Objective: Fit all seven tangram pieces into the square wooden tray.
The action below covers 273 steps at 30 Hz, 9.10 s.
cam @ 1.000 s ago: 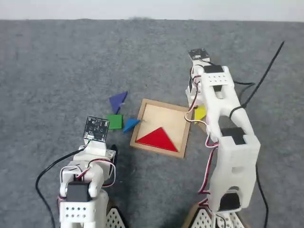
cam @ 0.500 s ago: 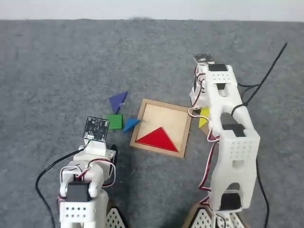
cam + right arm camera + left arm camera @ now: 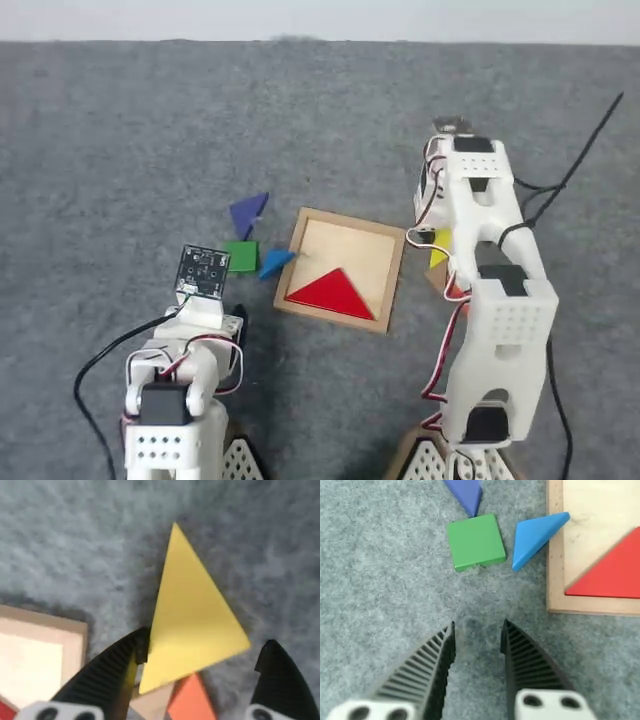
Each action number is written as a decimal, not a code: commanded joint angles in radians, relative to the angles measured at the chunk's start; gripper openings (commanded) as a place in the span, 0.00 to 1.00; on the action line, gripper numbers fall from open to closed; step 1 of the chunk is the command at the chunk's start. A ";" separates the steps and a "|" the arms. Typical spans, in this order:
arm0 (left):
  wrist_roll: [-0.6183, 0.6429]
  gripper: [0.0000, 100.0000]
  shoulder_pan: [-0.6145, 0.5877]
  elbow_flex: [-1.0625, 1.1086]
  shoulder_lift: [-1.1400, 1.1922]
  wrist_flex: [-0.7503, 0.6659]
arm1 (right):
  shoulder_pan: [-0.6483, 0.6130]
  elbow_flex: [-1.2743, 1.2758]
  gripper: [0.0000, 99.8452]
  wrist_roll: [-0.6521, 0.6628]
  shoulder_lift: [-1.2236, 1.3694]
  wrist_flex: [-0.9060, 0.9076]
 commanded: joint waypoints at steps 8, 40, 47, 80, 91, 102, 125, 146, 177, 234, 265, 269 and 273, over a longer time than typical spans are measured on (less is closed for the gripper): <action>-0.003 0.15 -0.002 -0.016 -0.017 0.005 | 0.013 -0.026 0.30 -0.015 0.028 0.016; -0.003 0.15 -0.002 -0.016 -0.017 0.005 | 0.015 -0.133 0.37 0.190 -0.045 0.035; -0.003 0.15 -0.002 -0.016 -0.017 0.005 | 0.021 -0.222 0.37 0.196 0.111 0.062; -0.003 0.15 -0.002 -0.016 -0.017 0.005 | -0.027 -0.098 0.21 0.095 -0.094 0.093; -0.003 0.15 -0.002 -0.016 -0.017 0.005 | -0.153 0.029 0.21 0.106 -0.332 0.093; -0.003 0.15 -0.002 -0.016 -0.017 0.005 | -0.398 0.071 0.21 0.219 -0.361 0.030; -0.003 0.15 -0.002 -0.016 -0.017 0.005 | -0.562 -0.207 0.20 -0.442 -0.090 0.028; -0.003 0.15 -0.002 -0.016 -0.017 0.005 | -0.639 -0.206 0.34 -0.391 -0.097 0.028; -0.003 0.15 -0.002 -0.016 -0.017 0.005 | -0.473 0.591 0.01 -0.017 -0.466 -0.565; -0.003 0.15 -0.002 -0.016 -0.017 0.005 | -0.527 0.729 0.01 -0.018 -0.730 -0.572; -0.003 0.15 -0.002 -0.016 -0.017 0.005 | -0.596 0.684 0.01 0.021 -0.535 -0.622; -0.003 0.15 -0.002 -0.016 -0.017 0.005 | -0.598 0.635 0.01 0.026 -0.479 -0.631; -0.003 0.15 -0.002 -0.016 -0.017 0.005 | -0.601 0.594 0.01 0.026 -0.414 -0.622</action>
